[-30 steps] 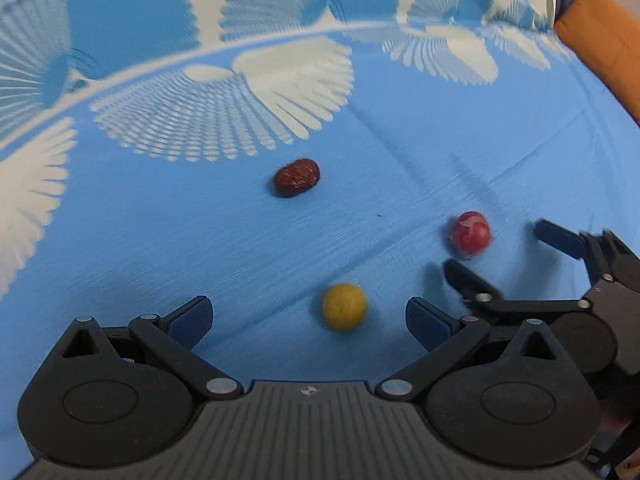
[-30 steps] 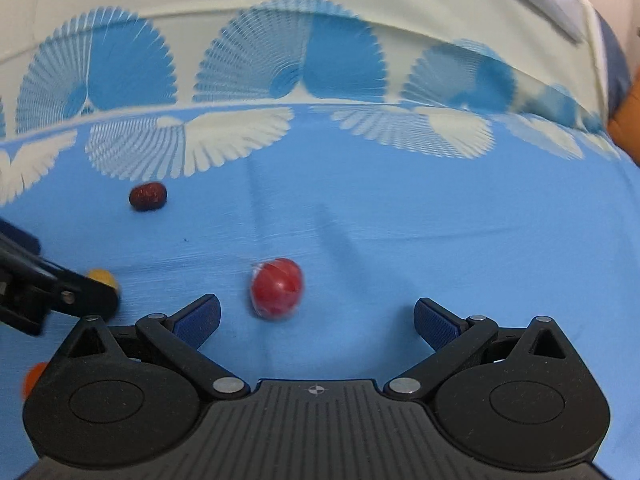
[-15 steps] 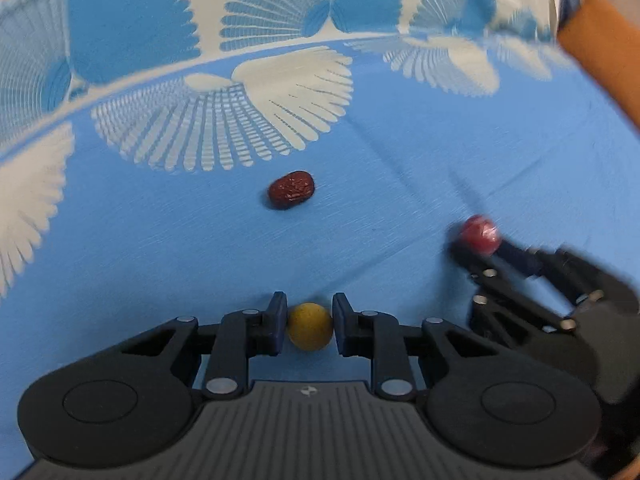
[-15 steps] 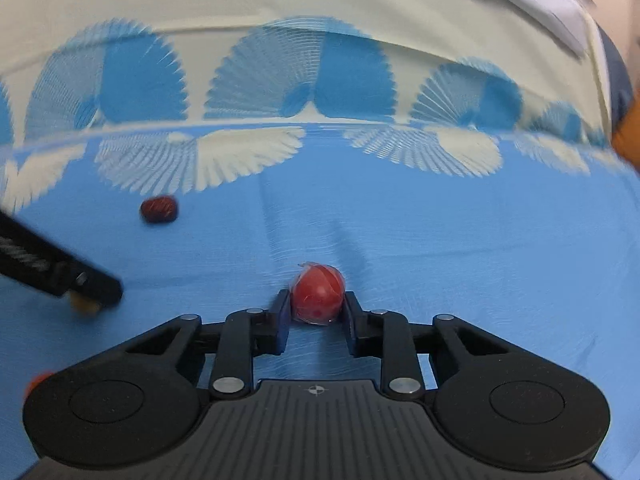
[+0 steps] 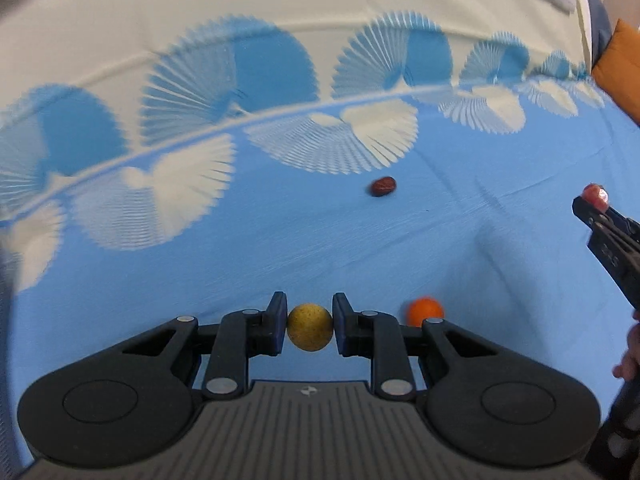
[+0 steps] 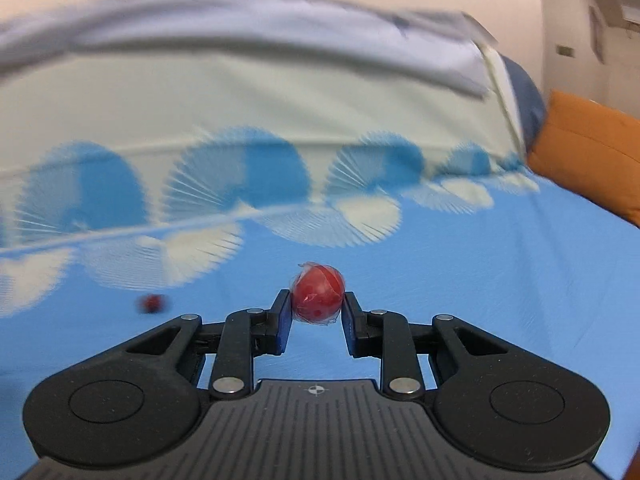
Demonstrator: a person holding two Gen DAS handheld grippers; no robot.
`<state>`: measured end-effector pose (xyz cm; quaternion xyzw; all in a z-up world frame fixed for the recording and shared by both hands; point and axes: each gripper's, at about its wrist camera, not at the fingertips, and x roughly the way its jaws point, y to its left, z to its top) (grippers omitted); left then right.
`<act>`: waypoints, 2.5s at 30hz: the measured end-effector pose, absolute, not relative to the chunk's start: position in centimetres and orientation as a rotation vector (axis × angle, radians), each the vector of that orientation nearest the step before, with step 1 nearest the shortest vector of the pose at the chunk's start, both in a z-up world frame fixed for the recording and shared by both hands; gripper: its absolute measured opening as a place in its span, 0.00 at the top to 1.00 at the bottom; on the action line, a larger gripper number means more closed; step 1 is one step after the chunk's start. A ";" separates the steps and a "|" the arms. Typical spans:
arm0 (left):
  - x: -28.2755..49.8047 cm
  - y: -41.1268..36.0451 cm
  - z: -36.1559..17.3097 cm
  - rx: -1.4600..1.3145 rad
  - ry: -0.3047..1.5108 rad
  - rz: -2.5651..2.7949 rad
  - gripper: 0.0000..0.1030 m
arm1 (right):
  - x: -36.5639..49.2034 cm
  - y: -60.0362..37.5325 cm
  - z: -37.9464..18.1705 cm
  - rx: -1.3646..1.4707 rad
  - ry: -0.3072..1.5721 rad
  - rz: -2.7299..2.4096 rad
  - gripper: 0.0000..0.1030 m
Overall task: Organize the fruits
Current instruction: 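Carry the yellow plum and bagged red plum to the plate and open both tools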
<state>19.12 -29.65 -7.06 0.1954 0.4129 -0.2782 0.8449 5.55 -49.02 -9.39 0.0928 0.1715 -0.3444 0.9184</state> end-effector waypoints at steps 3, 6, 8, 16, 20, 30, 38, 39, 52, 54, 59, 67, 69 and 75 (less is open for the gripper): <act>15.7 -24.9 -3.7 0.401 0.838 -0.546 0.74 | 2.5 -44.2 -6.5 0.168 0.347 -0.555 0.73; 12.1 -20.0 -0.9 0.387 0.809 -0.498 0.74 | -0.2 -39.8 -4.3 0.177 0.365 -0.403 0.73; 9.8 -16.6 0.4 0.374 0.802 -0.454 0.74 | -1.7 -37.1 -3.3 0.179 0.382 -0.320 0.73; 1.7 -5.6 1.6 0.320 0.874 -0.306 0.74 | -7.4 -26.4 -1.2 0.111 0.467 -0.035 0.73; -1.0 -1.6 1.2 0.257 0.889 -0.298 0.74 | -9.6 -22.3 -1.4 0.046 0.507 0.049 0.73; -3.8 2.4 0.6 0.187 0.883 -0.263 0.74 | -12.4 -17.4 -0.9 -0.085 0.518 0.086 0.73; -3.9 3.2 0.7 0.162 0.871 -0.271 0.74 | -12.4 -17.0 -0.9 -0.109 0.522 0.072 0.73; -3.8 3.2 0.8 0.160 0.871 -0.272 0.74 | -12.4 -17.0 -0.9 -0.111 0.523 0.071 0.73; -2.3 3.2 0.2 0.150 0.887 -0.272 0.74 | -10.9 -16.7 -1.4 -0.121 0.558 0.081 0.73; -1.7 3.3 0.0 0.148 0.891 -0.273 0.74 | -10.3 -16.6 -1.5 -0.125 0.563 0.086 0.73; 0.3 2.9 -0.3 0.135 0.905 -0.287 0.74 | -8.3 -16.1 -2.0 -0.132 0.579 0.108 0.73; 4.6 1.1 -1.7 0.108 0.936 -0.312 0.74 | -3.8 -15.7 -3.5 -0.128 0.628 0.133 0.73; 5.9 0.6 -2.3 0.105 0.950 -0.315 0.74 | -2.3 -15.7 -4.1 -0.127 0.643 0.133 0.73; 9.6 -0.9 -4.8 0.121 0.997 -0.331 0.74 | 2.1 -16.2 -6.6 -0.116 0.707 0.135 0.73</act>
